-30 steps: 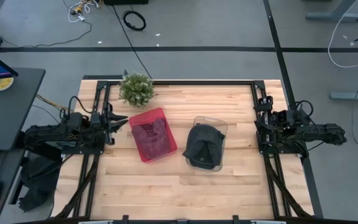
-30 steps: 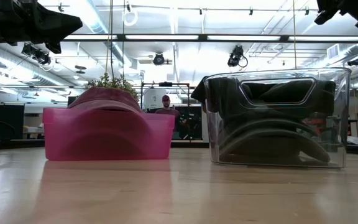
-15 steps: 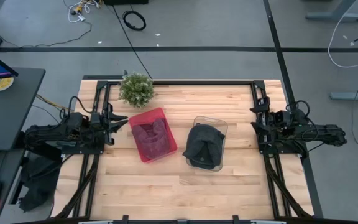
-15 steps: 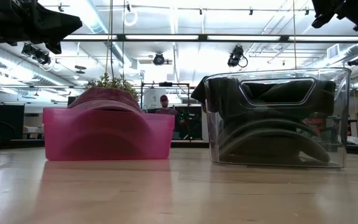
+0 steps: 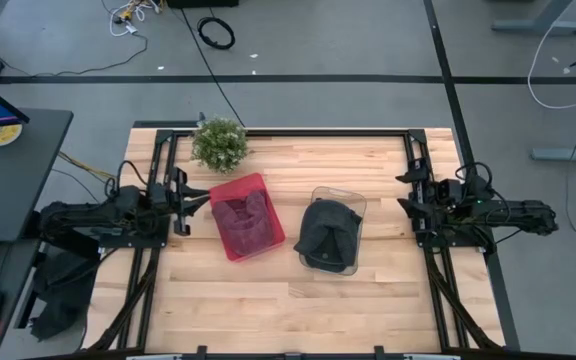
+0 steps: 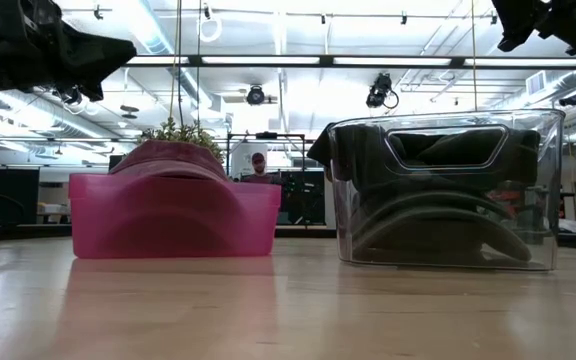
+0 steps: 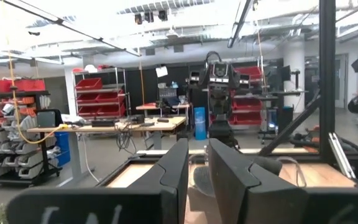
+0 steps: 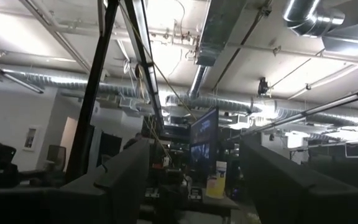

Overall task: Pick & Place hat
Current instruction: Return to home position

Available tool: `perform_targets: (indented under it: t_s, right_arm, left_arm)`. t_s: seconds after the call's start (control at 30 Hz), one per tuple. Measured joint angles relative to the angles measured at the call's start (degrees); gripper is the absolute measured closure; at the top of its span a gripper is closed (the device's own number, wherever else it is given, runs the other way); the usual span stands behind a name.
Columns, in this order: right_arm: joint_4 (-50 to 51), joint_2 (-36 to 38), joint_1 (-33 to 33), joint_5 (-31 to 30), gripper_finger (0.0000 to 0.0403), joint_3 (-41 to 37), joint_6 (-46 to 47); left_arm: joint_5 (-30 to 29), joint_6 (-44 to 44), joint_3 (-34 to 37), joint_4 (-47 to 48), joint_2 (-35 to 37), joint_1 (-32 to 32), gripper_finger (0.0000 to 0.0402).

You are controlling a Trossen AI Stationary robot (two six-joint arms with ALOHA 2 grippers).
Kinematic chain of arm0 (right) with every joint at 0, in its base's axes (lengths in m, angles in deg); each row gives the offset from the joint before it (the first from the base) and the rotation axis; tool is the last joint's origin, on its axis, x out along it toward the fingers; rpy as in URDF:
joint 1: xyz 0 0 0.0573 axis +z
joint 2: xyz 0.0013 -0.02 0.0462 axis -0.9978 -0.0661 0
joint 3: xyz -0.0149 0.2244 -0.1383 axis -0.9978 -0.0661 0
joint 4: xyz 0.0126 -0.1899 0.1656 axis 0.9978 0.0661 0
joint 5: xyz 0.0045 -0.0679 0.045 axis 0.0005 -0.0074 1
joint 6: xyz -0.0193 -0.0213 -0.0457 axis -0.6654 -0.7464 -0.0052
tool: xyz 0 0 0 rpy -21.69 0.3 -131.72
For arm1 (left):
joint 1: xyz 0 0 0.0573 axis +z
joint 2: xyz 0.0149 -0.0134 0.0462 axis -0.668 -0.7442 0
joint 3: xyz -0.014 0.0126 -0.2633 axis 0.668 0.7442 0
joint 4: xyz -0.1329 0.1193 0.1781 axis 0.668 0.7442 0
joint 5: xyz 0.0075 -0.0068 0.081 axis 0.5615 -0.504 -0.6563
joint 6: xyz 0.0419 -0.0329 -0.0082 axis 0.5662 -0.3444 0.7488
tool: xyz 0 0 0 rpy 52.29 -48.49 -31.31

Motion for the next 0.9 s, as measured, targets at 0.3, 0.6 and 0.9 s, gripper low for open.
perform_targets:
  t_s: [0.3, 0.6, 0.9]
  right_arm:
    - [4.59, -0.02, 0.0, 0.02, 0.015, 0.0, -1.7]
    - [0.41, -0.06, -0.65, -0.57, 0.015, -4.87, -0.9]
    - [11.95, -0.02, -2.36, 0.41, 0.015, -4.87, -1.49]
  left_arm:
    - [1.64, 0.25, 0.0, 1.28, 0.0, 0.0, 0.0335]
    - [1.45, 0.46, 0.02, 1.94, 0.0, 0.0, 0.0335]
    - [1.43, 1.84, 0.04, 4.77, 0.0, 0.0, 0.0335]
